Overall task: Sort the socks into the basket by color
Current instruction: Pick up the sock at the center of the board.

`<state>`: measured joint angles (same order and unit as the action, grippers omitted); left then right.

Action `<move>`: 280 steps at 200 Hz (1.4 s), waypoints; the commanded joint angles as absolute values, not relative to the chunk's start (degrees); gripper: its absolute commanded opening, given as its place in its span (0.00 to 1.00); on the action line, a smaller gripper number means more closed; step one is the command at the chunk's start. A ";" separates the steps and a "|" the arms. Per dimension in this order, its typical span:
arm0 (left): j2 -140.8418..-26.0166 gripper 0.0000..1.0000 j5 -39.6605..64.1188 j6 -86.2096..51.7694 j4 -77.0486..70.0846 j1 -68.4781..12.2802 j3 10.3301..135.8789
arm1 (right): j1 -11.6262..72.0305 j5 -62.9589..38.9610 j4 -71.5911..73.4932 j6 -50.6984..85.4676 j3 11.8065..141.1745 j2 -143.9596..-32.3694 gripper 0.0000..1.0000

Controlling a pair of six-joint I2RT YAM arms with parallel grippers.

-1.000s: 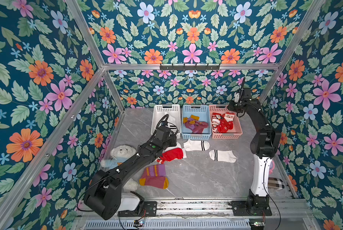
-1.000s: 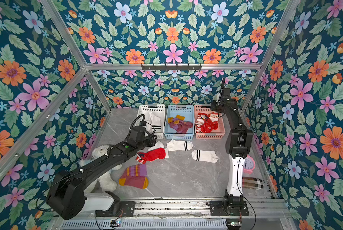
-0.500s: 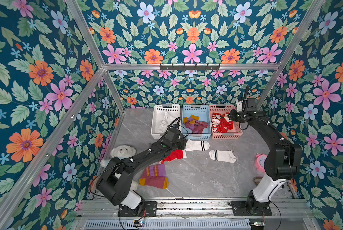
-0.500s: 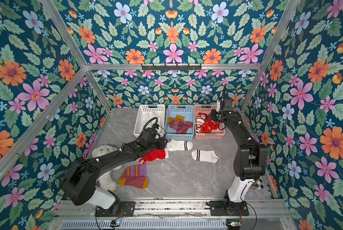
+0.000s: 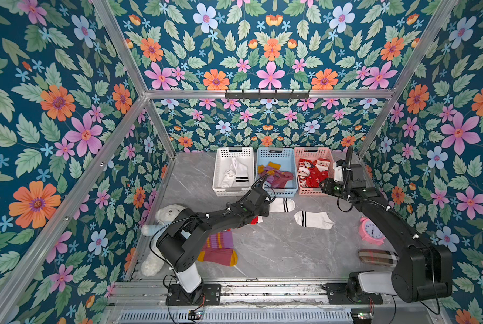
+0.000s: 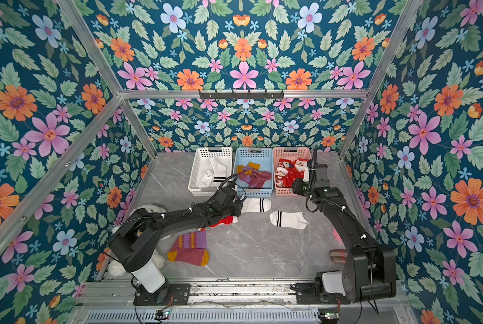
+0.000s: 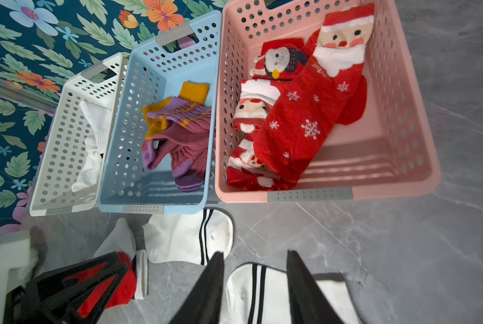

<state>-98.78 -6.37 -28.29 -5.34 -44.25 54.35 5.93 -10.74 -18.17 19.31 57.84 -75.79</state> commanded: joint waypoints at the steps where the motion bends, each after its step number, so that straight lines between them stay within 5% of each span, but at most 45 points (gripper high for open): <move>1: -100.44 0.43 -12.32 -27.44 -8.90 -44.50 54.45 | 6.08 -9.69 -16.81 20.82 56.57 -73.49 0.40; 126: -109.03 0.38 -12.71 -26.11 -12.16 -45.88 55.58 | 6.00 -6.32 -18.65 22.07 52.25 -66.13 0.42; 201: -107.89 0.00 -11.87 -25.15 -11.84 -46.01 54.17 | 6.01 -6.34 -18.41 22.19 51.90 -65.56 0.42; 280: -105.33 0.00 -10.20 -23.66 -13.30 -46.29 53.01 | 6.01 -5.19 -19.60 21.89 50.70 -62.87 0.43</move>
